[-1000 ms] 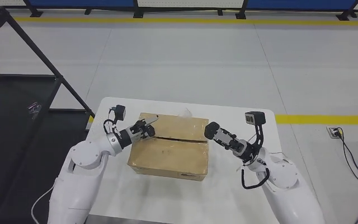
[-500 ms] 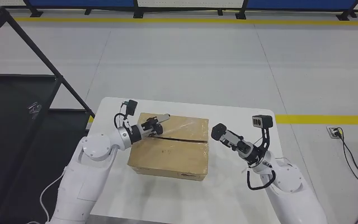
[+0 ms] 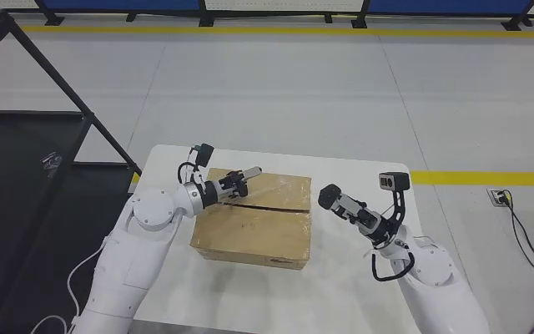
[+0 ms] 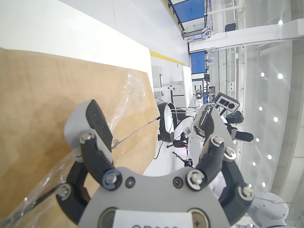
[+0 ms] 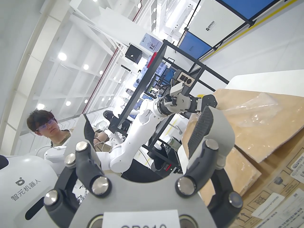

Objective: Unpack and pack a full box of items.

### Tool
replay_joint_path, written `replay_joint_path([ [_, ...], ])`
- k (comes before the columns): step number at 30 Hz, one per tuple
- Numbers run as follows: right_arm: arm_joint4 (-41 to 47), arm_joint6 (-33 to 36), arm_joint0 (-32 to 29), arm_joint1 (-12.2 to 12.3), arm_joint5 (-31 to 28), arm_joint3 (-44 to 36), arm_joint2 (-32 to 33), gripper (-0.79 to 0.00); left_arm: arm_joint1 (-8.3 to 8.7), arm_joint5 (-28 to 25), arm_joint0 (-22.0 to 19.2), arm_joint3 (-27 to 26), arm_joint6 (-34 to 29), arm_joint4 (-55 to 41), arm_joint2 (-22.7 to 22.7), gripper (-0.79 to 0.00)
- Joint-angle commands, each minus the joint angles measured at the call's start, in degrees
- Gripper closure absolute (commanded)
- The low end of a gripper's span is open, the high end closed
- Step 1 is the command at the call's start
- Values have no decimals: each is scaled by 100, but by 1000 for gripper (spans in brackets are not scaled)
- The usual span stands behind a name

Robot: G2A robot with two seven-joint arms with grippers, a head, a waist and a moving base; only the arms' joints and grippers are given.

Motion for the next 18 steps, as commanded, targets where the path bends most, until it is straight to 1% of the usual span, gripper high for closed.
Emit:
replay_joint_path([
  [1, 23, 2, 4, 4, -12, 29, 6, -785, -3, -17, -9, 10, -18, 7, 50, -785],
  [5, 75, 18, 17, 10, -26, 77, 3, -785, 6, -71, -12, -32, -149, 9, 100, -785],
  [10, 124, 43, 61, 15, -29, 143, -16, -785, 46, -230, 57, -172, -480, -40, 86, -785],
  [15, 157, 144, 195, 15, 116, 251, -94, -785, 123, -441, 201, -391, -1011, -354, -109, -785],
  [18, 176, 260, 339, 12, 377, 342, -174, -785, 181, -546, 354, -597, -1094, -557, -348, -785],
])
